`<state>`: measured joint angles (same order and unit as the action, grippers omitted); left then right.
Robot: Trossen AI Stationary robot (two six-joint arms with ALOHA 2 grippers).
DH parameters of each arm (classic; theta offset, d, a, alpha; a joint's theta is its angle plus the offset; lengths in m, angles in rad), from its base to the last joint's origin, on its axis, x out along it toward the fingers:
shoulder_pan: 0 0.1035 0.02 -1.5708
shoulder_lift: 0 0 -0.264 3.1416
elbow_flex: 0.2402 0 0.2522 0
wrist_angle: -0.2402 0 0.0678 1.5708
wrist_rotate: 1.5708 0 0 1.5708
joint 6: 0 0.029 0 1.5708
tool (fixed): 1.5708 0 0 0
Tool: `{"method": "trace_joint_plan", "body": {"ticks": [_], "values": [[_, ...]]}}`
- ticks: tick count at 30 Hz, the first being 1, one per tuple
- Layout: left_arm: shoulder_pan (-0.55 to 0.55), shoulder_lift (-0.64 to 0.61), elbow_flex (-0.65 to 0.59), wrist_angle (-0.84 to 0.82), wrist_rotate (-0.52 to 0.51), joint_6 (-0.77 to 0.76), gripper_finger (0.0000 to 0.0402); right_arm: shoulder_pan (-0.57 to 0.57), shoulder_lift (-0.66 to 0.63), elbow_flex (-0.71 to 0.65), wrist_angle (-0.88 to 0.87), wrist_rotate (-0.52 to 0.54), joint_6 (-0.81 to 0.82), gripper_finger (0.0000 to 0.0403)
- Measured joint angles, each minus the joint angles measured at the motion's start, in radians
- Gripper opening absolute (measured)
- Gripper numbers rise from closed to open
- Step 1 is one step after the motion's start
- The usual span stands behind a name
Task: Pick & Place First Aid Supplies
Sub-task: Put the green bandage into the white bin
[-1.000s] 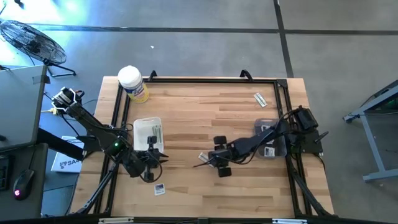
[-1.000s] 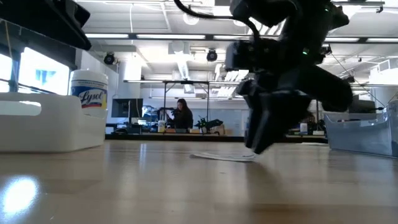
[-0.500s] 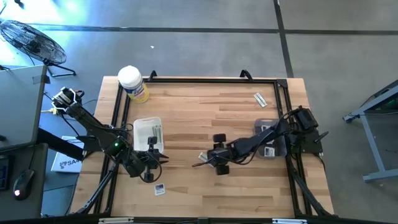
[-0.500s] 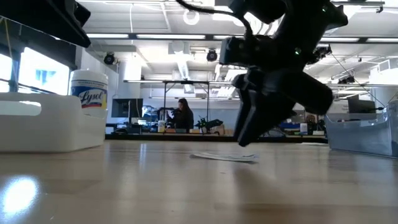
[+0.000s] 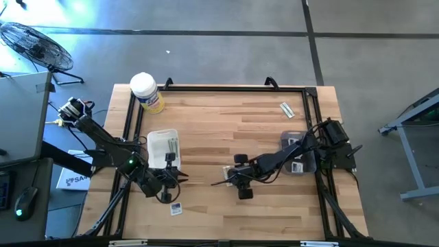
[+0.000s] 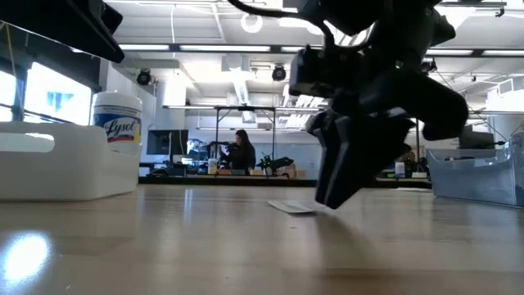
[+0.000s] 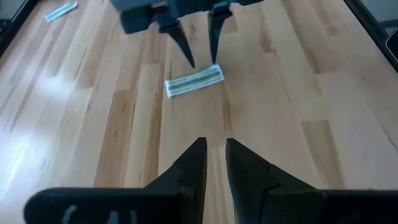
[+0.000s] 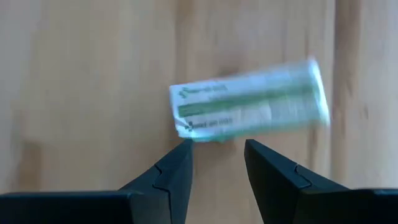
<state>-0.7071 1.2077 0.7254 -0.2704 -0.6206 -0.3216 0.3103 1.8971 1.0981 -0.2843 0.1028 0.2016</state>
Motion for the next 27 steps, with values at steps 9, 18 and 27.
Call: {"method": "trace_joint_plan", "body": {"ticks": [9,18,27], "values": [[0.0,0.126,0.0,0.226,0.0,0.143,0.0057,0.002,0.001,0.0,0.091,0.103,-0.021,0.014],[0.102,0.28,0.001,0.473,0.071,0.159,0.0057,0.043,-0.027,0.0,-0.037,0.088,-0.005,0.014],[0.206,0.434,0.026,0.633,0.142,0.16,0.0057,0.091,0.026,-0.001,0.065,0.126,-0.136,0.014]]}}
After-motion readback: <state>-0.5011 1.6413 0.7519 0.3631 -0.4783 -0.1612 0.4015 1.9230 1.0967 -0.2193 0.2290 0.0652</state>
